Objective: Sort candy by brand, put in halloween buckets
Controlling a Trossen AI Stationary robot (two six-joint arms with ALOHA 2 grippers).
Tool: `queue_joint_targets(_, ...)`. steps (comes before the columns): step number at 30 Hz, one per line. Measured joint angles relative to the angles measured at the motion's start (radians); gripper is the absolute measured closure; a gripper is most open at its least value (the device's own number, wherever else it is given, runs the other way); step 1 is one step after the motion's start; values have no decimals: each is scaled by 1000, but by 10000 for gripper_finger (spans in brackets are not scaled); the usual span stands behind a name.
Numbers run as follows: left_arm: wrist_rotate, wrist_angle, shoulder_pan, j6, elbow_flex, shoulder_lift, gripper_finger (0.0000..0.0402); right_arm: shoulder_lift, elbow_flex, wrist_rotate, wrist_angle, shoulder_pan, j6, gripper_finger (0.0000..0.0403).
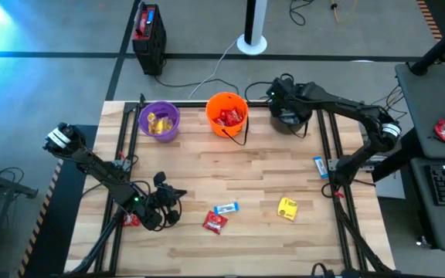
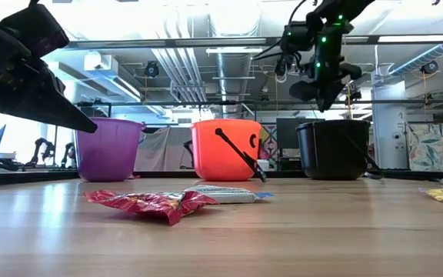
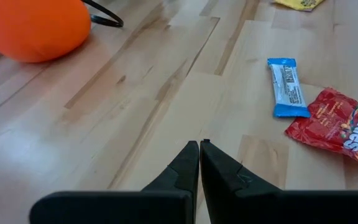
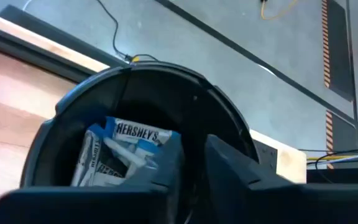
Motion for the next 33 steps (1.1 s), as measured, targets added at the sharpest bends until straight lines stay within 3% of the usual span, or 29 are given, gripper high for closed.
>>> queue_joint_targets(5,2,0,0,-1,0,0,402,-13,0,6,2,16,1,276)
queue_joint_targets(9,41,7,0,-17,1,0,402,-81,0,-69,9,99,5,231)
queue_joint_targets(13,89,11,0,12,27,3,402,-149,-7,-170,30,261,-24,208)
queue_joint_targets(19,59,11,2,79,66,9,402,-213,-80,-195,141,585,-126,202)
queue_joint_targets(26,38,8,2,88,76,9,402,-220,-268,-231,459,879,-207,202)
queue_joint_targets(33,31,18,2,59,76,9,402,-153,-485,-307,953,998,-265,216)
